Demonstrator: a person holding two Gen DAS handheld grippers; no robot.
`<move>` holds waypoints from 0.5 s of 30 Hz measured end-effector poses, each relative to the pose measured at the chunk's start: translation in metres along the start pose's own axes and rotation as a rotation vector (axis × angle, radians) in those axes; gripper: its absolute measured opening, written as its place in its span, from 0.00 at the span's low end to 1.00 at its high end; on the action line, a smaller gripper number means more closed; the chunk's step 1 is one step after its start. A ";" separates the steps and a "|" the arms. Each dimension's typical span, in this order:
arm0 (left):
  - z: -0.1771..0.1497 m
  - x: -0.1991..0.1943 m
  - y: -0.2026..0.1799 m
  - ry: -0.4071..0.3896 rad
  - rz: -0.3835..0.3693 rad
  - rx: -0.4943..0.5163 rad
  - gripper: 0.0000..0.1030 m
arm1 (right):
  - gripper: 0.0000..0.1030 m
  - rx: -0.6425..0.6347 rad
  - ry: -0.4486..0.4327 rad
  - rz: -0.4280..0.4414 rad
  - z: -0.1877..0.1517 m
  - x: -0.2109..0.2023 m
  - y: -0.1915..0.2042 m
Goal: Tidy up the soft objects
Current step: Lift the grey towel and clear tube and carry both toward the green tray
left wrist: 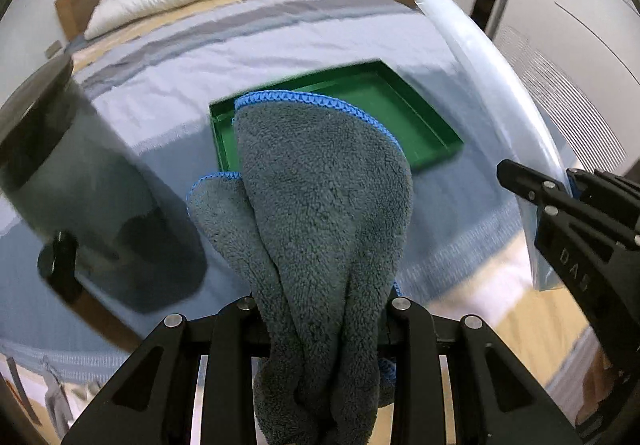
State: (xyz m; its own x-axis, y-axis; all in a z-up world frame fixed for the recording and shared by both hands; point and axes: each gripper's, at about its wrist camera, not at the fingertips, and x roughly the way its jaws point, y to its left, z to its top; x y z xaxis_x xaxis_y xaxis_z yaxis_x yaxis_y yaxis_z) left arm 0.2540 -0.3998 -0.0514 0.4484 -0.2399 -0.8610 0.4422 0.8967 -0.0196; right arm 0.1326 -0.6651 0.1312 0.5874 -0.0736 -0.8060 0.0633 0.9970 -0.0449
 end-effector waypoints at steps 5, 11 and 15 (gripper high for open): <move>0.021 0.021 0.012 -0.086 0.052 -0.025 0.24 | 0.09 -0.008 -0.027 0.014 0.023 0.036 0.007; 0.036 0.038 0.023 -0.150 0.100 -0.063 0.24 | 0.09 -0.040 -0.058 0.016 0.039 0.109 -0.001; 0.041 0.050 0.032 -0.180 0.115 -0.094 0.24 | 0.09 -0.061 -0.066 0.007 0.051 0.140 0.001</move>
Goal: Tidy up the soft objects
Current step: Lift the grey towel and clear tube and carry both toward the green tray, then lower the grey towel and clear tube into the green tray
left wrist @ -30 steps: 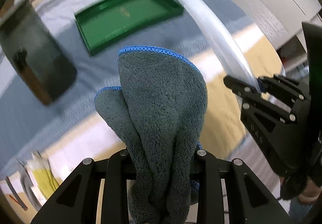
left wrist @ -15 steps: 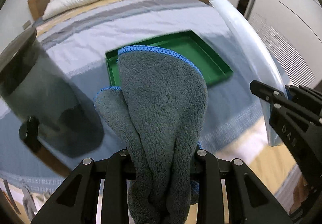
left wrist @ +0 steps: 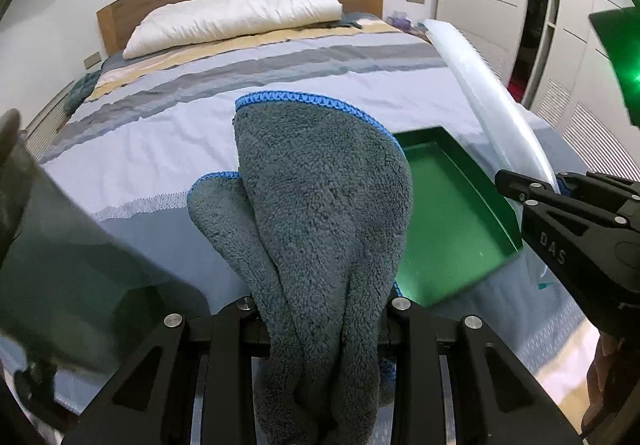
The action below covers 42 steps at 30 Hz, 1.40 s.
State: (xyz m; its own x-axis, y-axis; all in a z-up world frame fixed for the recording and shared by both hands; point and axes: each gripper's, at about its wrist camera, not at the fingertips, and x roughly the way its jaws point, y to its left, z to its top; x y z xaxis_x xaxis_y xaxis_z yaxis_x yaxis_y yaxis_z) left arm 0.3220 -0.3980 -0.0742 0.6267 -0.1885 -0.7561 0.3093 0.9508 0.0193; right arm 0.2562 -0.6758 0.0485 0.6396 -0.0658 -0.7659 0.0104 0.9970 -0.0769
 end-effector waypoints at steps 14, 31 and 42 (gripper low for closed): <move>-0.007 0.022 -0.011 0.005 0.058 -0.028 0.24 | 0.10 -0.060 0.062 -0.016 0.022 0.083 0.004; -0.004 0.046 -0.016 0.035 0.103 -0.064 0.24 | 0.10 -0.120 0.121 -0.001 0.039 0.138 0.024; -0.001 0.054 -0.015 0.057 0.111 -0.070 0.25 | 0.10 -0.132 0.145 0.011 0.041 0.152 0.027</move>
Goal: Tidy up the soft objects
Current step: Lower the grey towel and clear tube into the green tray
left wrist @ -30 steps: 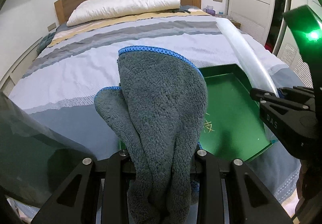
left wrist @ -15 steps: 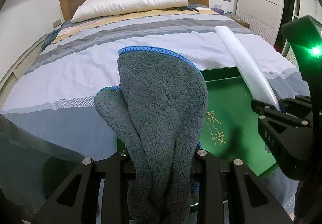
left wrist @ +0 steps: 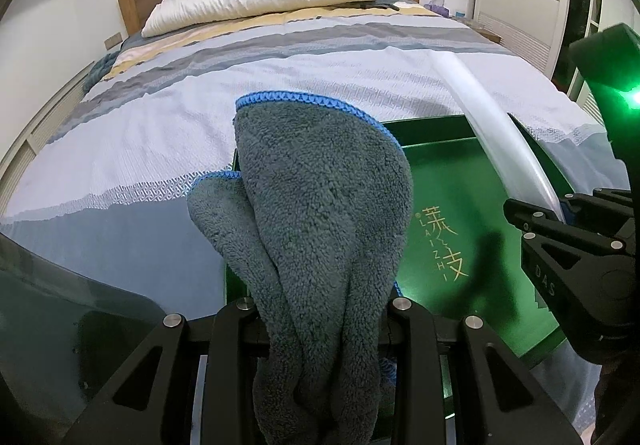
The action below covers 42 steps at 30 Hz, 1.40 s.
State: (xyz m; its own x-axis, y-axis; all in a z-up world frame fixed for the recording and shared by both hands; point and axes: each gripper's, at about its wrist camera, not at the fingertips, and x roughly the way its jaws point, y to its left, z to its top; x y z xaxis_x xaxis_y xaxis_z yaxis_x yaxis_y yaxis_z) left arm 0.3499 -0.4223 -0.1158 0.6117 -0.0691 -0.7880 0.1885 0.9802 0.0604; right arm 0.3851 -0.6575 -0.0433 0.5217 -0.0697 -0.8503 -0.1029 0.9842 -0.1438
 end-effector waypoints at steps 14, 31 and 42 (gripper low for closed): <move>0.001 0.014 0.001 0.034 0.006 -0.011 0.26 | 0.13 -0.009 0.035 0.005 -0.004 0.016 0.000; -0.001 0.017 0.000 0.041 0.007 -0.019 0.27 | 0.13 -0.017 0.037 0.004 -0.003 0.018 0.001; -0.002 0.016 0.000 0.044 0.010 -0.026 0.28 | 0.16 -0.009 0.037 0.011 -0.005 0.017 -0.002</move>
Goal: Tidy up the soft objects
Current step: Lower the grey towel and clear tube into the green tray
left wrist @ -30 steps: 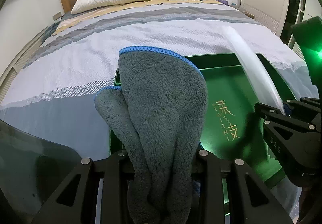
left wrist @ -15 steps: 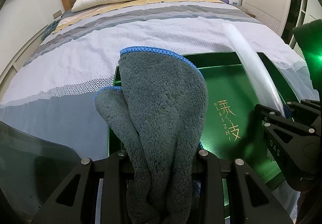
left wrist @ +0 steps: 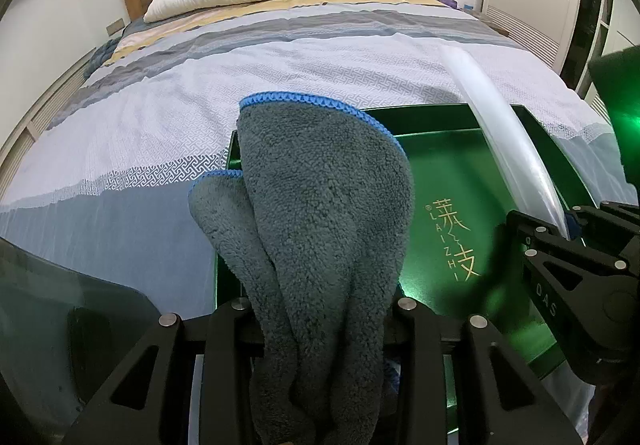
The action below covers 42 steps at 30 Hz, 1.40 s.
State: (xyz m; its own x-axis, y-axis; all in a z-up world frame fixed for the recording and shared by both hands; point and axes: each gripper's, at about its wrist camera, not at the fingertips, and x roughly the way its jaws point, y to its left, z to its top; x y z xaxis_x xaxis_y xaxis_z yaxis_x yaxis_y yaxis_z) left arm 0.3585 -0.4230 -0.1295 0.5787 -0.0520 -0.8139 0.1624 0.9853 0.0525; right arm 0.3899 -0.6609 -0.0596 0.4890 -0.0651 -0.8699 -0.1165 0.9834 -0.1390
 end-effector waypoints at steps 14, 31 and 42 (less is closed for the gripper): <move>0.002 0.000 0.000 0.014 -0.020 -0.014 0.35 | 0.31 0.001 0.011 0.017 -0.001 -0.003 -0.002; 0.004 -0.009 -0.006 -0.020 -0.008 0.010 0.54 | 0.60 0.019 -0.019 0.014 -0.002 -0.021 -0.003; 0.007 -0.010 -0.003 -0.023 0.019 0.000 0.62 | 0.74 0.044 -0.028 0.002 -0.001 -0.028 -0.008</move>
State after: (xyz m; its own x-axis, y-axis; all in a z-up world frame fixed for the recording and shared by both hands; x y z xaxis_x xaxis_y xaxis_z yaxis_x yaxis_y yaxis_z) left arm 0.3581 -0.4268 -0.1177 0.5997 -0.0373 -0.7993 0.1517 0.9861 0.0678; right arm 0.3763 -0.6672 -0.0351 0.5126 -0.0588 -0.8566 -0.0795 0.9901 -0.1155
